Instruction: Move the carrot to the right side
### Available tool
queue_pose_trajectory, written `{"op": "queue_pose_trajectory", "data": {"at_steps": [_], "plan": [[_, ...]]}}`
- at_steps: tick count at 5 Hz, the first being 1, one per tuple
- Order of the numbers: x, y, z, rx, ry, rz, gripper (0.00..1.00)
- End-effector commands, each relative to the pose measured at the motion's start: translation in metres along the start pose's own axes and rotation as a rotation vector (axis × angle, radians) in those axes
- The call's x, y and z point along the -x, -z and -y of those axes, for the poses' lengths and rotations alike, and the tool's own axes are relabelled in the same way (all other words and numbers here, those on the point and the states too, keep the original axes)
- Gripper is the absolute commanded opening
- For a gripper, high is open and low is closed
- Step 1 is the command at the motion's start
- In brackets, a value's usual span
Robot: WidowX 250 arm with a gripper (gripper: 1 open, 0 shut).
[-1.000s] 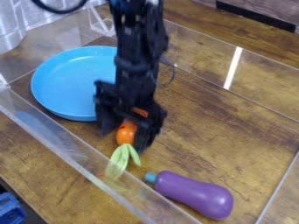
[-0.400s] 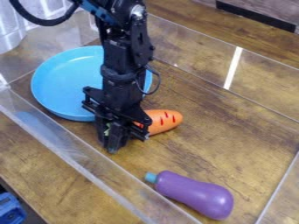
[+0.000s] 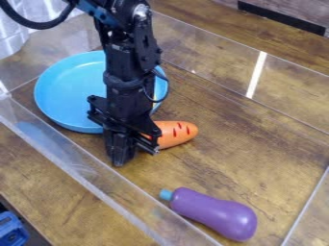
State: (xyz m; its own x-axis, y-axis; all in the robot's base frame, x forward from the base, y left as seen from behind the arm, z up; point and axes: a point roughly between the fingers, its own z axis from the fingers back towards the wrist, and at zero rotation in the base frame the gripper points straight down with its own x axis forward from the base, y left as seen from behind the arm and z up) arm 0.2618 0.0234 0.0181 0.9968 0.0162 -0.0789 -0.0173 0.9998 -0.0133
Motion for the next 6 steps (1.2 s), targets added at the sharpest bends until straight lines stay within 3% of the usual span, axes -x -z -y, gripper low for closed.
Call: {"op": "queue_pose_trajectory", "data": {"at_steps": [1, 2, 4, 6], "plan": [[-0.011, -0.023, -0.009, 0.001, -0.026, 0.082, 0.00], [-0.013, -0.026, -0.010, 0.008, -0.035, 0.092, 0.00], [-0.017, -0.029, -0.003, 0.017, 0.044, 0.105, 0.00], [-0.023, -0.047, -0.014, 0.024, 0.060, 0.120, 0.00]]}}
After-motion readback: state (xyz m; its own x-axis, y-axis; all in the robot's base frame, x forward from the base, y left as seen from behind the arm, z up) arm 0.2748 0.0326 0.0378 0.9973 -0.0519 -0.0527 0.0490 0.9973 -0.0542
